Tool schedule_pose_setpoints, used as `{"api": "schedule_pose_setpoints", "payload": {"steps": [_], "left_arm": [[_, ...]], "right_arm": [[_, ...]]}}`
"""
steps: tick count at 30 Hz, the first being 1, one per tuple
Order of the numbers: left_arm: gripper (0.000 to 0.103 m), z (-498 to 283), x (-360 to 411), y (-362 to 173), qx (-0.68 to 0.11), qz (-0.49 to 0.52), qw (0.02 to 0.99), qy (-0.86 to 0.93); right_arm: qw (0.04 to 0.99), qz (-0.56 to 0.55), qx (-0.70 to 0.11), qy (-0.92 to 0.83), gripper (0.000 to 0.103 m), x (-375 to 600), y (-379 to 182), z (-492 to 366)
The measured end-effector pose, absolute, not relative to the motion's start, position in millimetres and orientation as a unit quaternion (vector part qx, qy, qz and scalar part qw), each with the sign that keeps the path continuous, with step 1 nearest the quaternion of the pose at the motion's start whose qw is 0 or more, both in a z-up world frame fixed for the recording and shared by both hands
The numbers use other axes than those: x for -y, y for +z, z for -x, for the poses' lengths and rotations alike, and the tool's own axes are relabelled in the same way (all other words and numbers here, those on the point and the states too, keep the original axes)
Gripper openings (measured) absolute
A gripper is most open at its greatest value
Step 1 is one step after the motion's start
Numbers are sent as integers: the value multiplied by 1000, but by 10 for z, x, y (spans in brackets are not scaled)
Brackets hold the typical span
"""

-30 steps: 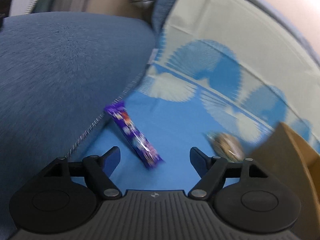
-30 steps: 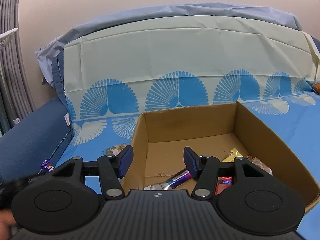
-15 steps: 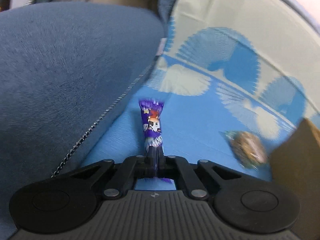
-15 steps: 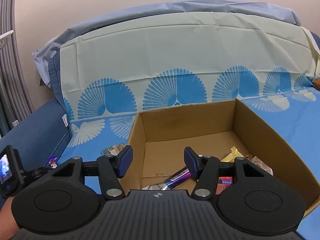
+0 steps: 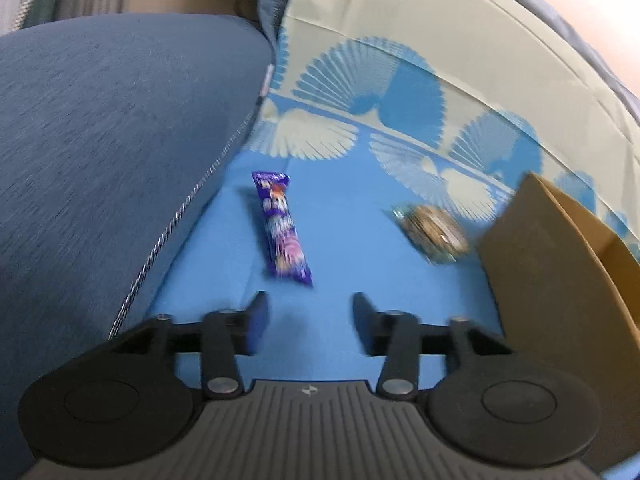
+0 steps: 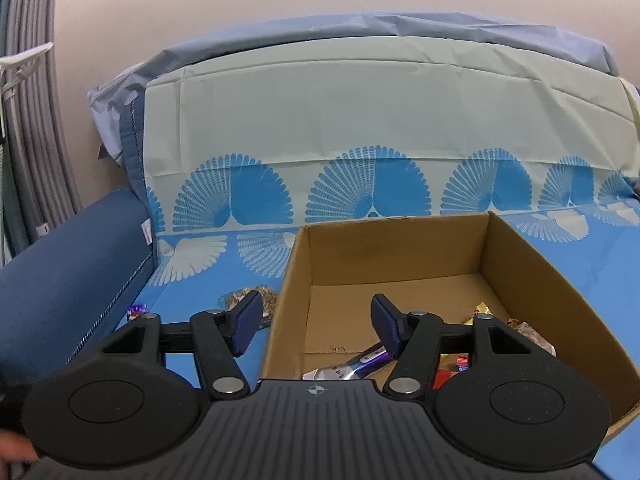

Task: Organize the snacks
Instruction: 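Grasp the purple candy bar with the left tool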

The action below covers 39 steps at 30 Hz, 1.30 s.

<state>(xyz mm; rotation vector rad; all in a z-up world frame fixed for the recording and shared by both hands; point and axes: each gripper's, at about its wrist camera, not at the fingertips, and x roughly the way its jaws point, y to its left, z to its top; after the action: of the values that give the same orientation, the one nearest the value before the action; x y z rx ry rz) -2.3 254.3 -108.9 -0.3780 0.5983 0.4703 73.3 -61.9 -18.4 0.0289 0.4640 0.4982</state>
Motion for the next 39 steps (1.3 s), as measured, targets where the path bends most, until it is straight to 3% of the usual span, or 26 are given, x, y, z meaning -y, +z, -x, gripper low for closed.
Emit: {"api": "schedule_pose_setpoints", "payload": {"steps": [3, 10, 11, 12, 13, 14, 27, 30, 39], "left_arm": [[80, -255, -2615, -1089, -286, 171, 904, 267], [79, -796, -2840, -1249, -315, 149, 882, 316], [69, -832, -2865, -1283, -321, 147, 881, 316], [48, -843, -2891, -1318, -329, 147, 881, 307], [34, -852, -2917, -1354, -339, 151, 880, 296], [27, -823, -2922, -1364, -341, 147, 882, 290], [26, 469, -2448, -1145, -345, 212, 898, 173], [27, 537, -2339, -1094, -321, 198, 909, 175], [27, 344, -2217, -1327, -355, 171, 901, 179]], "right_arm": [[942, -3, -226, 248, 64, 588, -196, -716], [938, 8, -235, 254, 65, 542, -246, -771], [937, 8, -237, 256, 65, 532, -249, -782], [937, 9, -237, 258, 65, 522, -249, -794], [936, 10, -236, 260, 65, 507, -250, -798], [936, 10, -237, 261, 65, 494, -254, -805], [929, 37, -229, 288, 68, 141, -264, -633], [929, 42, -225, 291, 68, 72, -268, -540], [925, 30, -227, 304, 74, -10, -261, -392]]}}
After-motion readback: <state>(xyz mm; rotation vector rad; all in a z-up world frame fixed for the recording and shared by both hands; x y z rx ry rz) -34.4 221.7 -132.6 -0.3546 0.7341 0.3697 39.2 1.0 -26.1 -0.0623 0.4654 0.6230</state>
